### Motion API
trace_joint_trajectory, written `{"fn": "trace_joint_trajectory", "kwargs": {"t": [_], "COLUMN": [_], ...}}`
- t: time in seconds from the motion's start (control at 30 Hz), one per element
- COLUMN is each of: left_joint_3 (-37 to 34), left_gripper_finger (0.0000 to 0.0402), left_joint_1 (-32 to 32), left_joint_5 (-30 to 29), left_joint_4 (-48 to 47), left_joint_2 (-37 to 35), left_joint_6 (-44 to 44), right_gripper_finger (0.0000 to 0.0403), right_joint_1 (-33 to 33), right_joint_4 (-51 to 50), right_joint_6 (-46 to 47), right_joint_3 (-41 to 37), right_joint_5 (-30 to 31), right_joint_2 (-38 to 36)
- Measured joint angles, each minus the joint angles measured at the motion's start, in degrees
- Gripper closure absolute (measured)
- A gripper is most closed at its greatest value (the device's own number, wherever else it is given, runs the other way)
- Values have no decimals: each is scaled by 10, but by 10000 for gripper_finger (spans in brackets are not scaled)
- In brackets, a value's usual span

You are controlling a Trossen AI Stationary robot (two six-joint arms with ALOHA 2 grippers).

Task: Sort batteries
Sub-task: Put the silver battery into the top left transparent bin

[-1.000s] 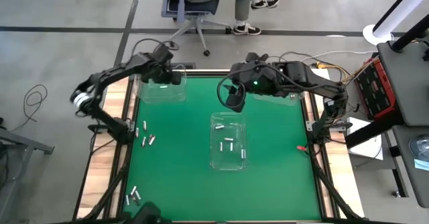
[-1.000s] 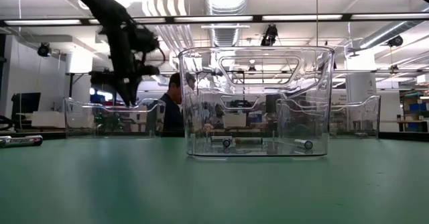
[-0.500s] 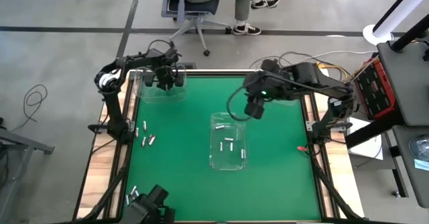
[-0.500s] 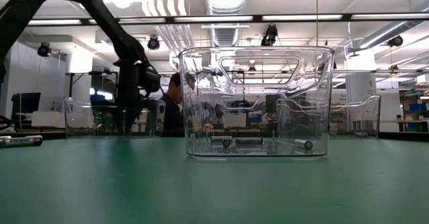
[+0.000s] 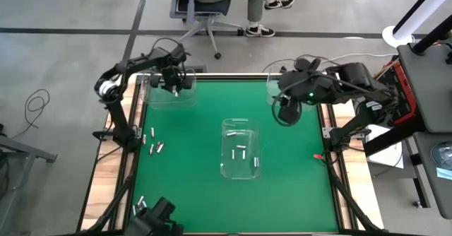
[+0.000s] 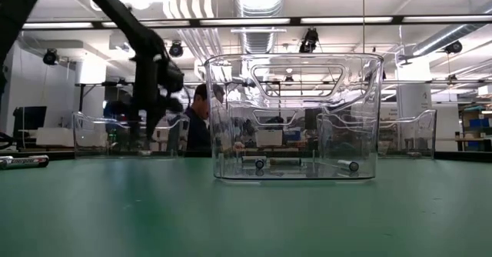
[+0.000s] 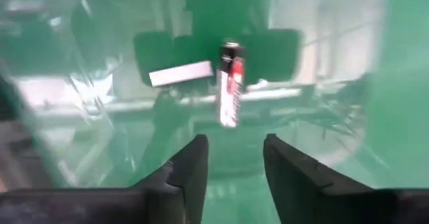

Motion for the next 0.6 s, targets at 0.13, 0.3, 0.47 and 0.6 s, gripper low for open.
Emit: {"fn": "trace_joint_trajectory", "kwargs": {"t": [0.13,0.3,0.47,0.6], "left_joint_3": [20,17,-30,-102], "left_gripper_finger": [253,235,221,204], "left_joint_1": [-35,-134,-268,-377], "left_joint_5": [-6,-5,-2,10], "left_joint_4": [-35,-62,-105,-119], "left_joint_2": [-99,-234,-326,-365], "left_joint_6": [5,-14,-82,-177], "right_gripper_finger": [187,187,187,187], "right_joint_1": [-2,-11,-21,-23], "right_joint_4": [55,170,259,302], "right_joint_6": [-41,-102,-160,-172], "right_joint_3": [-26,-99,-174,-212], "right_joint_5": [1,1,0,0], "right_joint_2": [-14,-28,-27,-27]}}
